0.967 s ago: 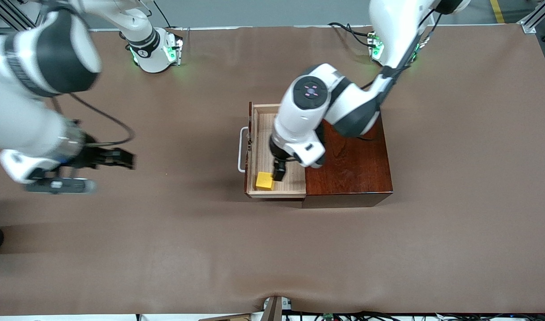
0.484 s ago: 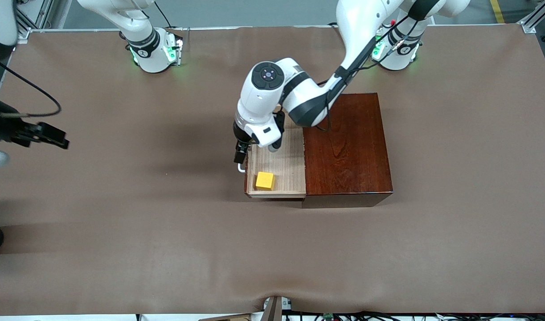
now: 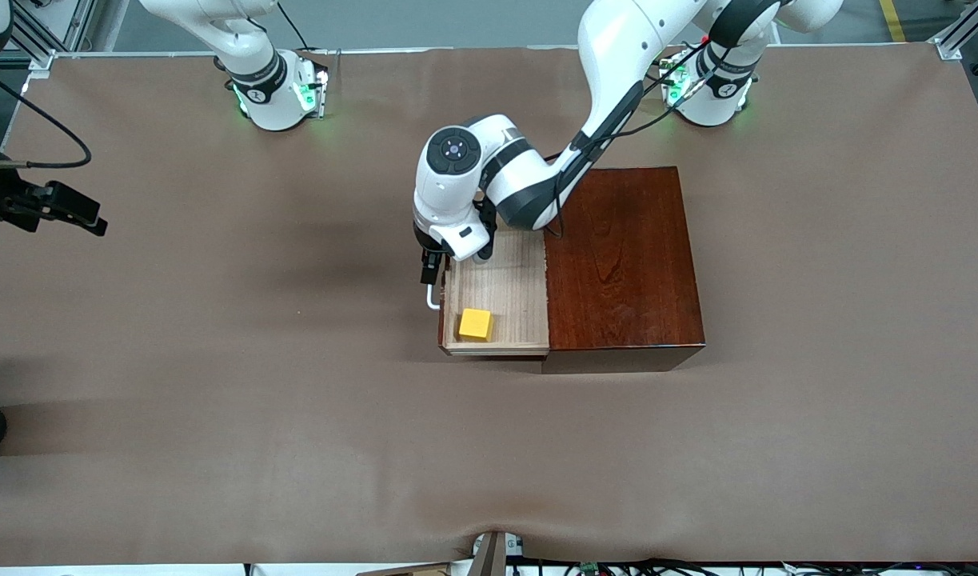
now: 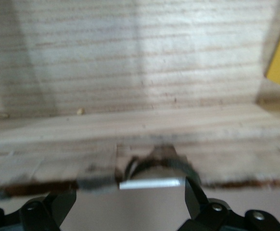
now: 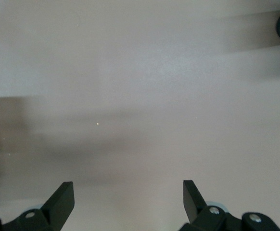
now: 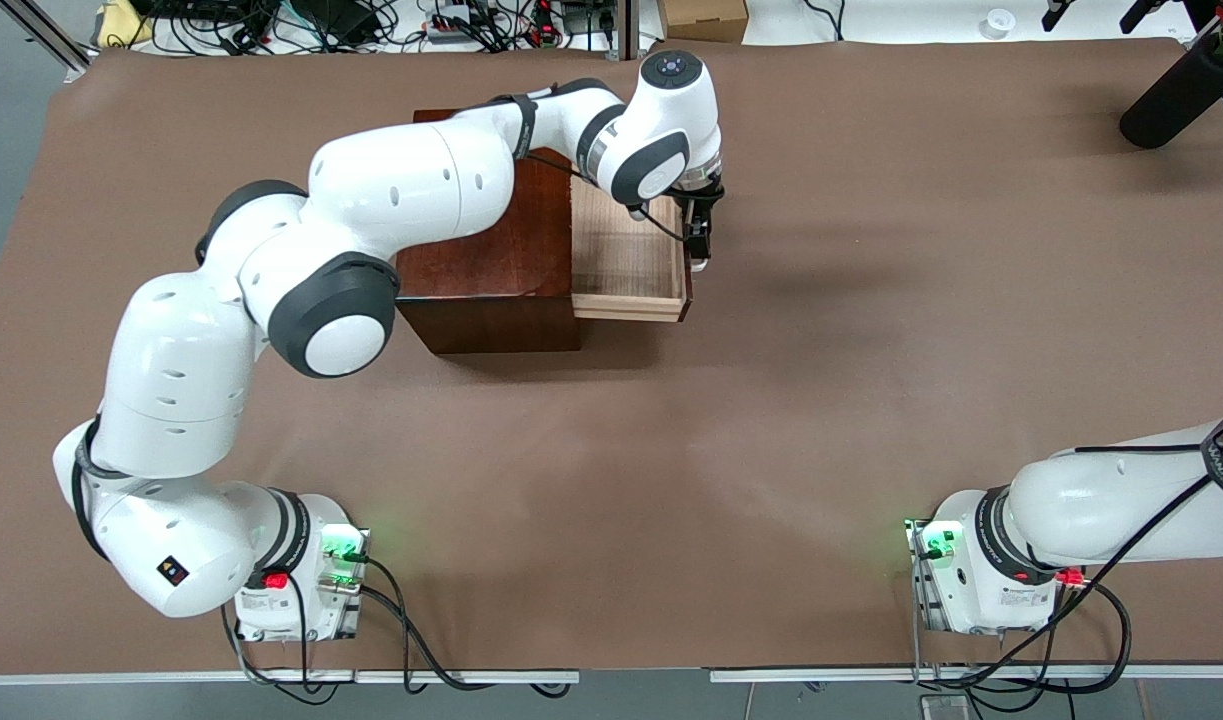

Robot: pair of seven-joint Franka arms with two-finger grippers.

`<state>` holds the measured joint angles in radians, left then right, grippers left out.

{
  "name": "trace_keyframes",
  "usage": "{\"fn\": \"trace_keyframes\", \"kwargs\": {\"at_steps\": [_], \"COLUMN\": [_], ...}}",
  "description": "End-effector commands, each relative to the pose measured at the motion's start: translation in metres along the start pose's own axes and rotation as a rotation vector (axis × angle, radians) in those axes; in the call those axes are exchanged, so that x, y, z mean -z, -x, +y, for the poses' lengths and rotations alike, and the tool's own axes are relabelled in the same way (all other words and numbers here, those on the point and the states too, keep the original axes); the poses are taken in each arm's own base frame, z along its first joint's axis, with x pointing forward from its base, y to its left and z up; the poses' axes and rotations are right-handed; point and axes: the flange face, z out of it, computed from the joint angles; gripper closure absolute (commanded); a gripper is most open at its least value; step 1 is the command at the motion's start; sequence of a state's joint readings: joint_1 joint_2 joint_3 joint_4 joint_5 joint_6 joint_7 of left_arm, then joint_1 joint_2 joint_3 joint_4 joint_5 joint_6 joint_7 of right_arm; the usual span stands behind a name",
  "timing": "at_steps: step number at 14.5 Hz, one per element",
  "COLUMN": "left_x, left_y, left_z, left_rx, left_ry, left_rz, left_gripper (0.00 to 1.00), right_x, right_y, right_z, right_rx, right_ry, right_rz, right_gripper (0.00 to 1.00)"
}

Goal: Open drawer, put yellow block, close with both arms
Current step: 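Push the drawer shut into the box with the left gripper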

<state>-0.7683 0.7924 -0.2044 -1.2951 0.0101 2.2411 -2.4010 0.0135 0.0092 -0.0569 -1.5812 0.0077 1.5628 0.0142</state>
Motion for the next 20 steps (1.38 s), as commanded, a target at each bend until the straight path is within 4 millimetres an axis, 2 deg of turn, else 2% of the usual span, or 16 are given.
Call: {"fn": "trace_keyframes", "kwargs": {"at_steps": [1,4,6,10,15,20], "left_x": [0.01,0.02,0.024,0.02,0.029,0.027], "left_y": [-0.009,-0.019,-0.019,-0.027,-0.04,-0.06], "left_z": [0.015,0.023,0.022,0.017,0.016,0.022], "left_rx": [0.064,0.079,0.077,0.076,0.071,0.084], "left_ry": [0.013,0.021,0.014,-0.016,-0.011,-0.037], "left_rz": [0.041,0.069,0.082,0.159,0.272,0.363], "left_gripper": [0.0,0.0,0.0,0.0,0.0,0.0], "right_x": [0.003,0.003,0.003,0.004,0.003,0.003], "right_y": [0.011,0.01,0.01,0.01,0.009,0.009], "right_z": [0.004,0.004,0.004,0.004,0.004,0.004], "right_rx": [0.036,0.031,0.03,0.028,0.028,0.028], "right_ry": [0.014,0.016,0.014,0.014,0.014,0.014], "right_rz": [-0.006,-0.006,-0.005,-0.003,-0.003,-0.003], "right_gripper": [0.0,0.0,0.0,0.0,0.0,0.0]}}
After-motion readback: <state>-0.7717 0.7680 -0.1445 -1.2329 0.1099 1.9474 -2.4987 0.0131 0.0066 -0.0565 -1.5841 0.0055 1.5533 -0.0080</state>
